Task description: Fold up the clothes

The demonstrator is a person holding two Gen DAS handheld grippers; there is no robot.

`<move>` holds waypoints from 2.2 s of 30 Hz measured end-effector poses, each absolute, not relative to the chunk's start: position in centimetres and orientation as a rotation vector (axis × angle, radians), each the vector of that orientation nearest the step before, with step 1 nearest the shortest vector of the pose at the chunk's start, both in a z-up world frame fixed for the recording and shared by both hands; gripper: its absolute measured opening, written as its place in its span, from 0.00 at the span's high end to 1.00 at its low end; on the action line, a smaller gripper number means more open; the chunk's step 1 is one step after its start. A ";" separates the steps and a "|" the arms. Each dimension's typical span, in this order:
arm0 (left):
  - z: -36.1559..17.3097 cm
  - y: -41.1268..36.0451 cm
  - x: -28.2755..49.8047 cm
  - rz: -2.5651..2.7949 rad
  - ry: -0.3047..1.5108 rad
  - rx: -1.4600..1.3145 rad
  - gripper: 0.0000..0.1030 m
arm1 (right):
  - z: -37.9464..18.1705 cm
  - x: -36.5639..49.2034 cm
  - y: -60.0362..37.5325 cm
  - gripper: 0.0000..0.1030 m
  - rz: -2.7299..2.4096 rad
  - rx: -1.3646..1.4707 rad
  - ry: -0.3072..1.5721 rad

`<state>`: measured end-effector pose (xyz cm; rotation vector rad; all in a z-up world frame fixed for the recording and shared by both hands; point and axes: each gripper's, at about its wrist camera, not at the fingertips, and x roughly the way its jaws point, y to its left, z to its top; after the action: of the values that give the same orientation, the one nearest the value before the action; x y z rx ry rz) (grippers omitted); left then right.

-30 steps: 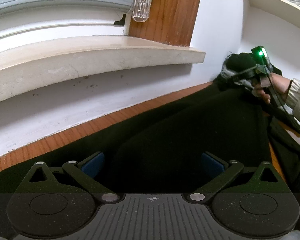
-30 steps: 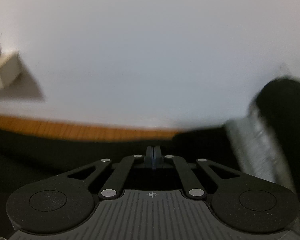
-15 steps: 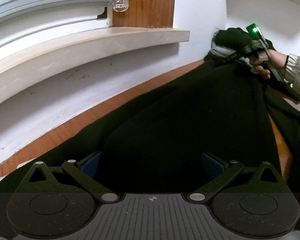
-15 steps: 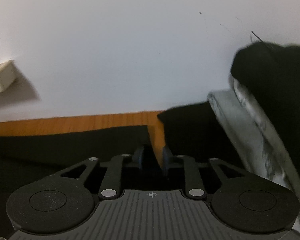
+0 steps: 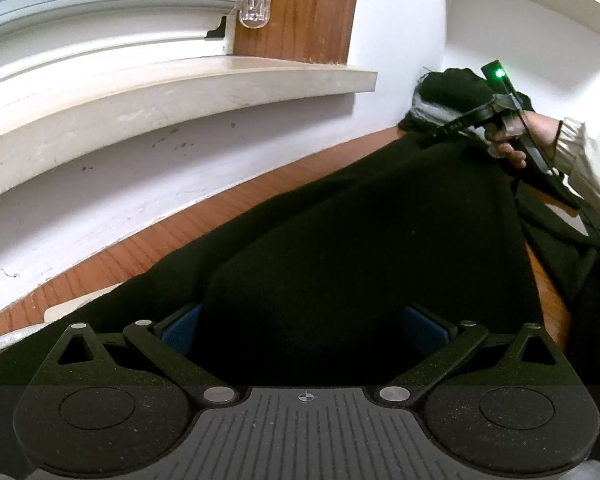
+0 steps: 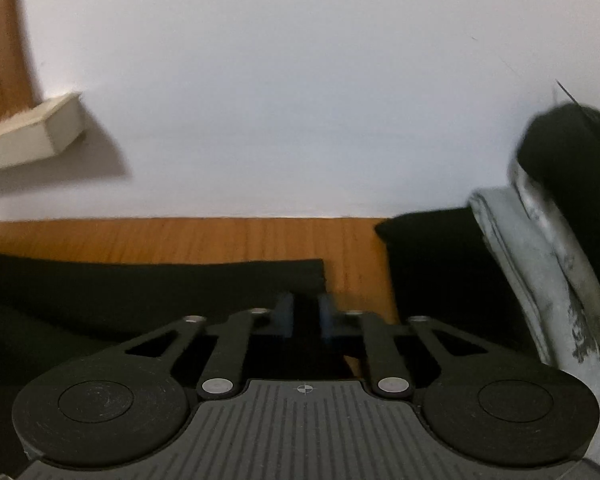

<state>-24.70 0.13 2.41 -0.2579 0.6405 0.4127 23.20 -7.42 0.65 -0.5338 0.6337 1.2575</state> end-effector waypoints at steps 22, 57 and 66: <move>2.3 0.0 -24.3 0.448 0.649 -0.245 0.00 | 2.5 24.4 -12.6 0.72 0.979 -0.291 0.636; 2.2 -0.2 -24.2 0.455 0.655 -0.229 0.00 | 1.3 16.2 -26.6 0.62 0.939 -0.325 0.664; 2.2 0.0 -24.2 0.452 0.654 -0.232 0.00 | -1.0 19.3 -18.8 0.61 0.867 -0.153 0.770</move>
<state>-24.17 0.01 2.22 -0.2317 0.6538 0.4516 19.35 -18.78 -1.02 -0.1525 0.7697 0.8673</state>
